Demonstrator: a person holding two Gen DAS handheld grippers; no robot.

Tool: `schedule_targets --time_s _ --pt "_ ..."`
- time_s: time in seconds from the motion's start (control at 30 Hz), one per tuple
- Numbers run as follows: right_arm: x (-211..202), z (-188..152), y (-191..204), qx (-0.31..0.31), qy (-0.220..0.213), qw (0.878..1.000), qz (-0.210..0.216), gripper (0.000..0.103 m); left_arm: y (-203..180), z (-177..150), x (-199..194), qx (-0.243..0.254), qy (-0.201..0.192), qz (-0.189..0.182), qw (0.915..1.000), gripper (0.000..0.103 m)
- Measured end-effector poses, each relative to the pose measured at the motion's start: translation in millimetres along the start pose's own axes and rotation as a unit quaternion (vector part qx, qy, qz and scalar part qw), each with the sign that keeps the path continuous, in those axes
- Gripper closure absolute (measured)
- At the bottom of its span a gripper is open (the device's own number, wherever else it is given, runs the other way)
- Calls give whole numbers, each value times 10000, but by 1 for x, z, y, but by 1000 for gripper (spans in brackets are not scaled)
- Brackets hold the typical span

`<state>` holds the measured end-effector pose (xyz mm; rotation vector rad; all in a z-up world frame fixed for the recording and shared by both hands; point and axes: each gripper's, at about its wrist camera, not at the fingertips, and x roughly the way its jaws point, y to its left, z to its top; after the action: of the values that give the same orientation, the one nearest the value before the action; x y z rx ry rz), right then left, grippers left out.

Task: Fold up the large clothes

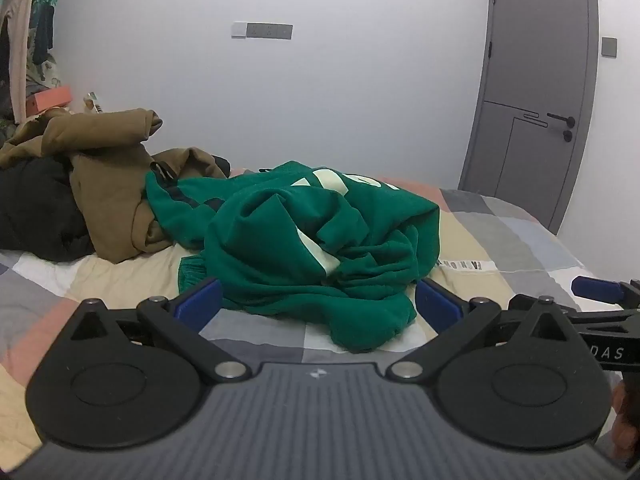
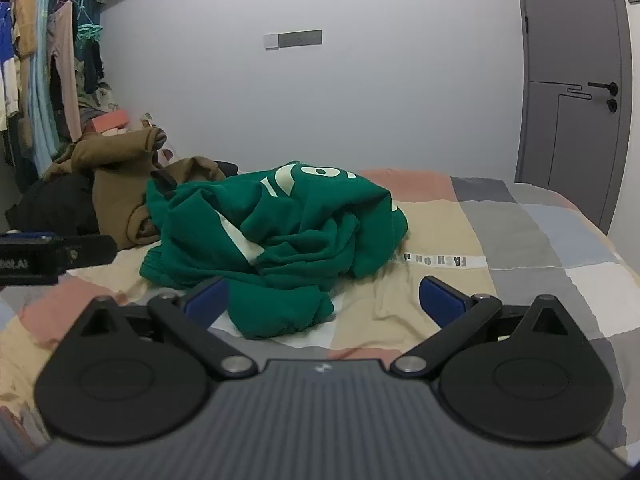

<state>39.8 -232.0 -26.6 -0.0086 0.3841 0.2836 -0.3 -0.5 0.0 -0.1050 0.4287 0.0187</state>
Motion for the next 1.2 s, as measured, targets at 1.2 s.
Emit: schedule_targets --time_s 1.2 --pt "13 -7 -5 -4 194 9998 -14 0 -1 -5 13 -16 41 42 10000 0"
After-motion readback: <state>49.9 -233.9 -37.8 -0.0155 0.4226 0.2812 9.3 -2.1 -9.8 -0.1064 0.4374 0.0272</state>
